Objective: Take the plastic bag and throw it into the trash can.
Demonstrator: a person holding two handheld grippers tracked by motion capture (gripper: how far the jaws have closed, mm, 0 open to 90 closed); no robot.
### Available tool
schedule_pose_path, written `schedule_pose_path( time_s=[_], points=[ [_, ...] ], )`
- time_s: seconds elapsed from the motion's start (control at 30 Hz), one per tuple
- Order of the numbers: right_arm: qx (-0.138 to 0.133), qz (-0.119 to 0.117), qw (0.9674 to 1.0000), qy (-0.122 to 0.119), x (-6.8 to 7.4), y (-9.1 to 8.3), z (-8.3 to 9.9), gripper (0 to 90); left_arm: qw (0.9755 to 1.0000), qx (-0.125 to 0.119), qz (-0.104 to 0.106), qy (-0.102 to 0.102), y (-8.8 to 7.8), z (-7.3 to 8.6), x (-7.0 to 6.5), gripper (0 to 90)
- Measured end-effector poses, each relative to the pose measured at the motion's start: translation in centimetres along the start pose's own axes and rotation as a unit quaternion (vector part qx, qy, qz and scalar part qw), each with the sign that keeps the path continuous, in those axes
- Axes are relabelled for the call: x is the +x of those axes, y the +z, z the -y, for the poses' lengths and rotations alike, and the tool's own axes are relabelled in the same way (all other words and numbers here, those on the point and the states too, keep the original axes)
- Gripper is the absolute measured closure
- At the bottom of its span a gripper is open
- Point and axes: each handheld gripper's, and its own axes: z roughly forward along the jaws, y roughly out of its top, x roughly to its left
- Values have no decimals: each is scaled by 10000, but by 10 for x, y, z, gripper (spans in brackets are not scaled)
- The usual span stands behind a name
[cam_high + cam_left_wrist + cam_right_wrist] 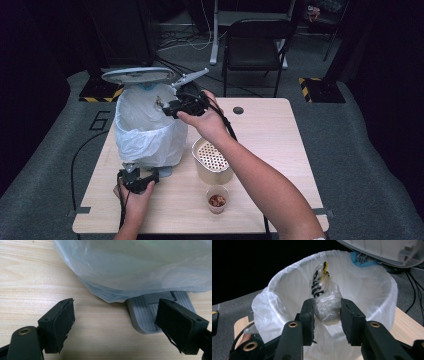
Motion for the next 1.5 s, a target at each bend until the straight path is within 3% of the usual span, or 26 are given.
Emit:
schedule_pose_path(
  time_s=[0.13,0.17,0.4,0.43,0.47,0.5,0.73,0.8,0.9,1.1,1.17,1.5],
  points=[
    [23,48,9999,-123,5,12,-4,644,10000,3,-2,-1,0,0,0,152],
    [15,48,9999,-114,6,14,-5,644,9999,-102,-31,-20,1,0,0,152],
    [-37,156,9998,-116,10,30,-6,642,9999,-102,-28,-18,1,0,0,153],
    [-37,156,9998,-116,10,30,-6,642,10000,-8,6,-7,0,0,0,153],
    [-55,166,9997,-175,11,34,-6,641,9999,-99,-33,-15,1,0,0,153],
    [-78,155,9997,-168,11,35,-6,641,10000,-9,6,-4,0,0,0,153],
    [-98,186,9997,-117,16,49,-6,637,10000,-74,-8,-27,1,0,0,153],
    [-108,214,9997,-110,17,51,-7,608,10000,-76,-9,-30,1,0,0,153],
    [-111,249,9996,-62,19,52,-7,486,10000,-76,-9,-27,1,0,0,153],
    [-96,290,9994,-157,19,43,-5,483,10000,0,3,-3,0,0,0,153],
    [-111,284,9994,-178,19,41,-5,483,9999,-103,-28,-19,1,0,0,153],
    [-201,439,9987,-157,12,-5,1,503,10000,16,-8,0,0,0,0,153]
  ],
)
